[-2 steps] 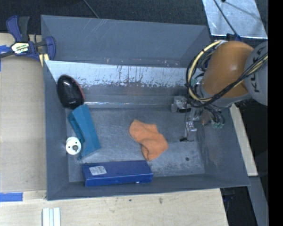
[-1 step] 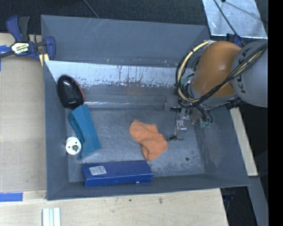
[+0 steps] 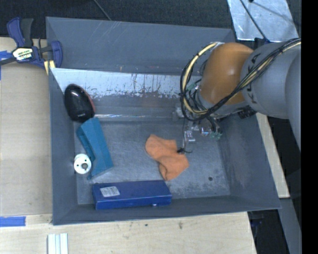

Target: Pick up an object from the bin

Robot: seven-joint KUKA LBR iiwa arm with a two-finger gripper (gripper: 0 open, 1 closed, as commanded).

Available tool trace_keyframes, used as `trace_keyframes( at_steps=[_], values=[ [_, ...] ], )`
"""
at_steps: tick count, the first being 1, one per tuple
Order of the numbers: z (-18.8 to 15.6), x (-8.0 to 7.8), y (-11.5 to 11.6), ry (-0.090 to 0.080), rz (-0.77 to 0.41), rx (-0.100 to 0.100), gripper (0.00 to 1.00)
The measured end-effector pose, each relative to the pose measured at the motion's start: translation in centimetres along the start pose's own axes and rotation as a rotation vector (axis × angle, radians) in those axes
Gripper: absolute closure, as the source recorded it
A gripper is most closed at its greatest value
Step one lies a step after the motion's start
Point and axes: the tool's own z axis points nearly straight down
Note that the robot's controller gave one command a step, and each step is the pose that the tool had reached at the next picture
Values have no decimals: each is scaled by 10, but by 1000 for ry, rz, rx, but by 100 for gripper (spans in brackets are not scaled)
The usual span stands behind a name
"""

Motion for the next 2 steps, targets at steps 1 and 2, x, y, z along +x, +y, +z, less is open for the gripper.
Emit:
trace_keyframes(
  at_steps=[1, 2],
  values=[
    [9, -8, 29, 1, -177, -2, 0],
    [11, 1, 29, 1, -179, -1, 100]
  ],
)
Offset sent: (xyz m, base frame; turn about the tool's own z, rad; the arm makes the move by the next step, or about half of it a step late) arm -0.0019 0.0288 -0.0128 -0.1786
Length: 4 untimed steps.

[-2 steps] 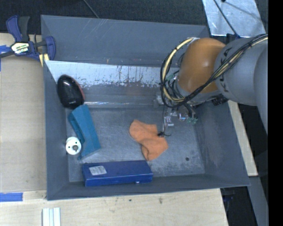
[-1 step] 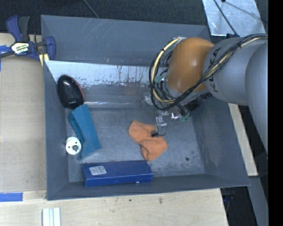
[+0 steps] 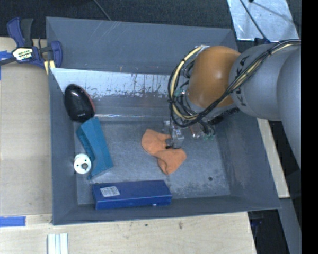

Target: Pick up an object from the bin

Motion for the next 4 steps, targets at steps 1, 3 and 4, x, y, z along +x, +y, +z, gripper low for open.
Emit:
trace_keyframes(
  at_steps=[1, 3, 4],
  values=[
    [0, 0, 0, 0, 0, 0, 100],
    [-114, -1, 0, 1, -8, 0, 100],
    [-158, 2, 1, 8, -8, -1, 100]
  ],
)
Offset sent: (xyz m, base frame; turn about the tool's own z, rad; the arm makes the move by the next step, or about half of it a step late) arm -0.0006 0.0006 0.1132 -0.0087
